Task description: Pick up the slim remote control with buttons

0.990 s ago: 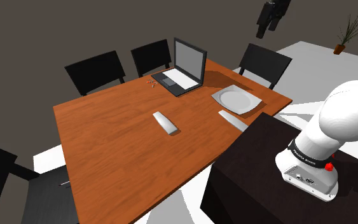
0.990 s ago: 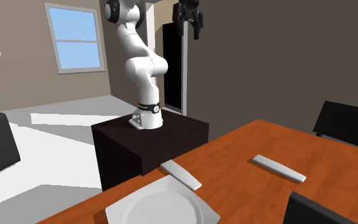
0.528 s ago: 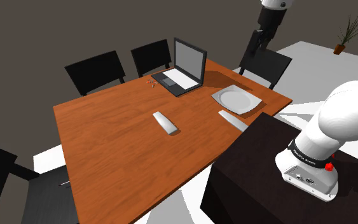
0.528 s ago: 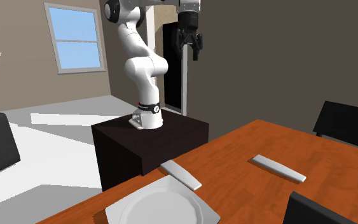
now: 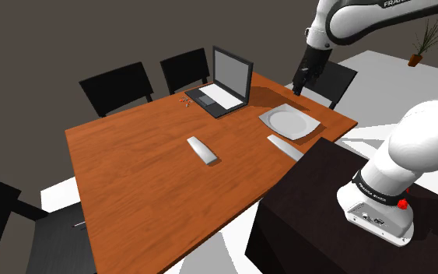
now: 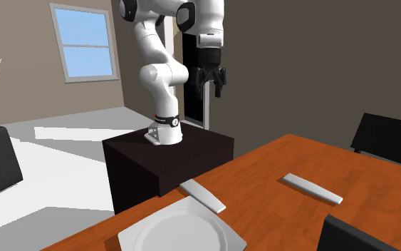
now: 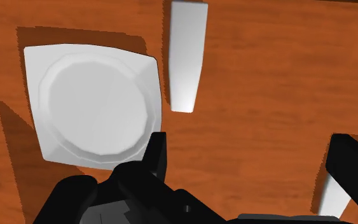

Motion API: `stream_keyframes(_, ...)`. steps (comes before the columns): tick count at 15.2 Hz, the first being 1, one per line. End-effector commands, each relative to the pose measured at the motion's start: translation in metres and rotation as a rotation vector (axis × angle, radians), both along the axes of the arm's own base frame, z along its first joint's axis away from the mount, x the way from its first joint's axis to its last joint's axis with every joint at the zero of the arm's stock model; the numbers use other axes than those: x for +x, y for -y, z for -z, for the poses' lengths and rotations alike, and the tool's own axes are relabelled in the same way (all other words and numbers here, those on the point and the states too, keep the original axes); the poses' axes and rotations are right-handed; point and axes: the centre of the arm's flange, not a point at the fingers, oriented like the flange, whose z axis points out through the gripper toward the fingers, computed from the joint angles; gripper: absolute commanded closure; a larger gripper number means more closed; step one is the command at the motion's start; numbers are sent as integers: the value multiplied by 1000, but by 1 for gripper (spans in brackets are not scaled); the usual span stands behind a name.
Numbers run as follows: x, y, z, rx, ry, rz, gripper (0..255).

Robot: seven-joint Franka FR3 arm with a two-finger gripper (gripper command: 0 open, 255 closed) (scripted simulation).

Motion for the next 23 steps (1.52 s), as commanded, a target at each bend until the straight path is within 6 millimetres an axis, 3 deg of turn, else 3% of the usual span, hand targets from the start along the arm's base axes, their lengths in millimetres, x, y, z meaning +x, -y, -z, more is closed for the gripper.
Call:
stream_keyframes(1,3,6,25,3,-3,6,0)
stream_keyframes(23,34,66,309,43,-54,75,0)
